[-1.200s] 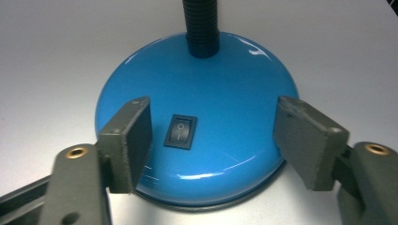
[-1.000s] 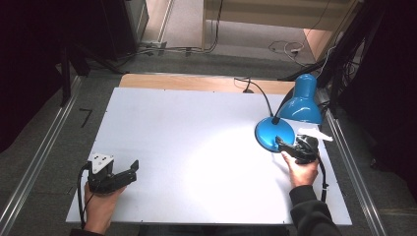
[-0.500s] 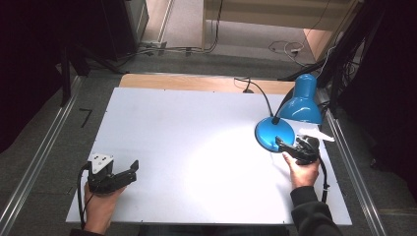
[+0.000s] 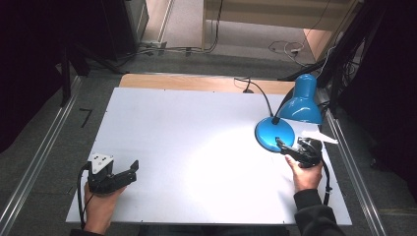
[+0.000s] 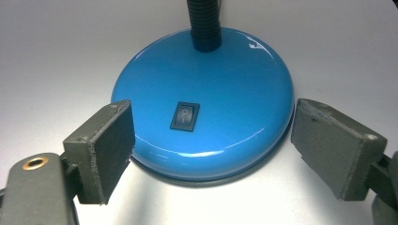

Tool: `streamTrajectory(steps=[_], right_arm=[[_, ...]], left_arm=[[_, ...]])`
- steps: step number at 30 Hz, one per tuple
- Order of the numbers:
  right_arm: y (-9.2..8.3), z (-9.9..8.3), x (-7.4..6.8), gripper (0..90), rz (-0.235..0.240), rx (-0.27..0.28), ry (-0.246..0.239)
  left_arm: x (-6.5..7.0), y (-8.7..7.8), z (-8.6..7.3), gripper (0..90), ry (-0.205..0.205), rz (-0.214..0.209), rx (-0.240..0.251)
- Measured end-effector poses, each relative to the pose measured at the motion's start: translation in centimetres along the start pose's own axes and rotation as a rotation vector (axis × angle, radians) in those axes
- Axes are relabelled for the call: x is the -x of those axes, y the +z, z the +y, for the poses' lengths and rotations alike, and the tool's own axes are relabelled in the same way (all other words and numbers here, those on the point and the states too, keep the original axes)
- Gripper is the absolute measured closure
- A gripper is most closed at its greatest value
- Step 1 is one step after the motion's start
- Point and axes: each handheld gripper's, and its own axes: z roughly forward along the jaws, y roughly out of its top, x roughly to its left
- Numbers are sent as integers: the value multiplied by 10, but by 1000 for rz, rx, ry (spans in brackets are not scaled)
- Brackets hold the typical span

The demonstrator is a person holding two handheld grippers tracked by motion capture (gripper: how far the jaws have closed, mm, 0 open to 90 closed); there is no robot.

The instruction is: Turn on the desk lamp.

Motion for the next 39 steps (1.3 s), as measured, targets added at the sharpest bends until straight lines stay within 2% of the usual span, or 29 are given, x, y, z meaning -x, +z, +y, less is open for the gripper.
streamTrajectory(steps=[13, 27, 39], right_arm=[[-10, -3, 5, 126, 0, -2, -12], [-17, -6, 4, 126, 6, -4, -27], [-22, -8, 8, 126, -11, -8, -37]], left_arm=[[0, 1, 0, 141, 2, -1, -2], [0, 1, 0, 141, 1, -3, 1], [0, 1, 0, 140, 2, -2, -1]])
